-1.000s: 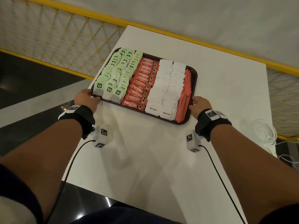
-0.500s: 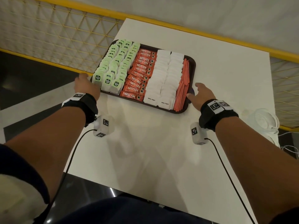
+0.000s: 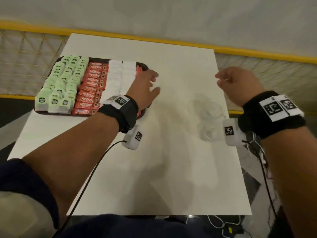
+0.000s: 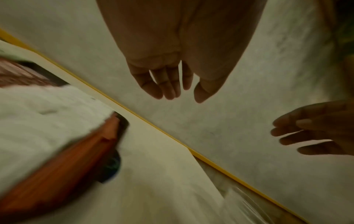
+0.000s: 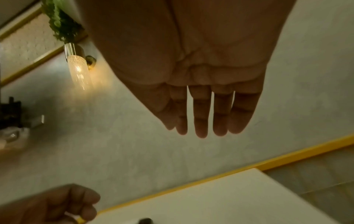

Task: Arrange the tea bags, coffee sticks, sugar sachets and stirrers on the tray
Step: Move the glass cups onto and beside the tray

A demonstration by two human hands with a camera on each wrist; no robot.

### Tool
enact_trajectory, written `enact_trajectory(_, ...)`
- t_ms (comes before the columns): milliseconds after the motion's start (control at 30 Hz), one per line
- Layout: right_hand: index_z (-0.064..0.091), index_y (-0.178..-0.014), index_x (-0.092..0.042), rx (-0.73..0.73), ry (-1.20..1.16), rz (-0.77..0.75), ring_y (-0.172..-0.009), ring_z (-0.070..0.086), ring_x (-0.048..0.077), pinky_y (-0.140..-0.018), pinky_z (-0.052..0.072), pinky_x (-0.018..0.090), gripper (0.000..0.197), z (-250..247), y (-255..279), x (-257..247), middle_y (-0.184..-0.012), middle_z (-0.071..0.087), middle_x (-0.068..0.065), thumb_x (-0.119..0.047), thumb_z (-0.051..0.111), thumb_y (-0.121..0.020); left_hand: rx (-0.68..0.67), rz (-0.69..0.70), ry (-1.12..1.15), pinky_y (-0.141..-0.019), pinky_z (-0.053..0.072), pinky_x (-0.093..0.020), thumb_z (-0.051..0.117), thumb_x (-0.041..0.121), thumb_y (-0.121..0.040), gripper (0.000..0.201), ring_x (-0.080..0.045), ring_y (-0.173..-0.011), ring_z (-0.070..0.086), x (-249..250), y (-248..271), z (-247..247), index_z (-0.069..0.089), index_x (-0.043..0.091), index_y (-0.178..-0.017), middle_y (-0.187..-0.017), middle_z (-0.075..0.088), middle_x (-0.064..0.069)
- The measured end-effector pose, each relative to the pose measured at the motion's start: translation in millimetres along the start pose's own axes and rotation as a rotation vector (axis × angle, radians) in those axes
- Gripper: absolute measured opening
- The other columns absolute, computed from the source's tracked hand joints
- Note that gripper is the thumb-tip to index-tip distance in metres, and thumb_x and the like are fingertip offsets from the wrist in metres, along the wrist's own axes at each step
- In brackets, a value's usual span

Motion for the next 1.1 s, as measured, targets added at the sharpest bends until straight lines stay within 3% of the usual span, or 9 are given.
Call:
enact_trajectory(67,0.064,-0.12,-0.017,-0.081,0.073,0.066,-0.112,0.058,0.024,-0.087,0.038,0.027,0.027,-3,14,36,-0.123,0.063,0.004,-0.016,0.051,-0.097,-0.127,0.068,0.0,-0.085,0.046,-0.026,0.066,0.022,-0.091,0.044,-0.014,-0.097,0.054,22,0,34,0.05,0.013,-0.131,-0.12,0.055,-0.004)
enact_trajectory(200,0.063,-0.122,-0.014,-0.288,0.121,0.182,-0.118,0.055,0.027,-0.094,0.04,0.028,0.038,16,36,97,-0.127,0.062,0.008,-0.002,0.049,-0.089,-0.345,0.077,-0.083,-0.096,0.043,-0.028,0.07,0.026,-0.088,0.061,-0.019,-0.113,0.055,51,-6,88,0.042,0.015,-0.141,-0.132,0.05,-0.005)
enact_trajectory(333,0.054,-0.133,-0.017,-0.374,0.116,0.218,-0.12,0.054,0.024,-0.097,0.04,0.028,0.045,51,55,134,-0.132,0.058,0.007,-0.004,0.052,-0.09,-0.499,0.09,-0.233,-0.112,0.034,-0.035,0.075,0.024,-0.084,0.086,-0.024,-0.136,0.04,72,-17,126,0.024,0.016,-0.153,-0.153,0.033,-0.008)
enact_trajectory(467,0.042,-0.145,-0.018,-0.411,0.11,0.229,-0.132,0.045,0.026,-0.108,0.034,0.032,0.052,77,64,147,-0.145,0.047,0.008,-0.011,0.054,-0.095,-0.612,0.145,-0.38,-0.118,0.017,-0.03,0.078,0.023,-0.082,0.104,-0.022,-0.149,0.017,88,-31,155,0.007,0.014,-0.157,-0.163,0.013,-0.008)
enact_trajectory(600,0.054,-0.132,-0.019,-0.329,0.048,0.216,-0.118,0.055,0.027,-0.099,0.043,0.035,0.038,89,63,156,-0.13,0.059,0.008,-0.016,0.056,-0.095,-0.675,0.121,-0.434,-0.118,0.015,-0.031,0.082,0.021,-0.078,0.112,-0.023,-0.15,0.015,96,-44,174,0.003,0.011,-0.156,-0.164,0.011,-0.009)
enact_trajectory(767,0.064,-0.118,-0.016,-0.342,0.07,0.157,-0.107,0.06,0.024,-0.088,0.044,0.031,0.024,86,55,165,-0.117,0.066,0.004,-0.024,0.056,-0.097,-0.659,0.056,-0.412,-0.116,0.021,-0.033,0.085,0.024,-0.075,0.111,-0.024,-0.148,0.021,97,-53,184,0.01,0.012,-0.156,-0.161,0.019,-0.009)
enact_trajectory(900,0.067,-0.109,-0.018,-0.368,0.011,0.15,-0.096,0.062,0.019,-0.077,0.043,0.025,0.018,80,51,170,-0.103,0.068,0.0,-0.024,0.06,-0.094,-0.584,-0.013,-0.295,-0.111,0.034,-0.032,0.087,0.022,-0.071,0.104,-0.023,-0.137,0.039,85,-54,186,0.024,0.014,-0.153,-0.151,0.034,-0.008)
enact_trajectory(1100,0.068,-0.103,-0.017,-0.438,-0.131,0.165,-0.09,0.068,0.015,-0.089,0.054,0.032,0.014,82,43,169,-0.092,0.071,-0.002,-0.019,0.065,-0.09,-0.305,-0.189,-0.132,-0.095,0.046,-0.032,0.091,0.023,-0.063,0.097,-0.022,-0.118,0.054,45,-49,160,0.036,0.014,-0.142,-0.138,0.042,-0.007)
Point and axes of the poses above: each hand's wrist, its own y-axis away from the middle knuckle, its own z-axis out of the palm, x = y × z, the point moved 1 cm from there along -y, towards the middle knuckle
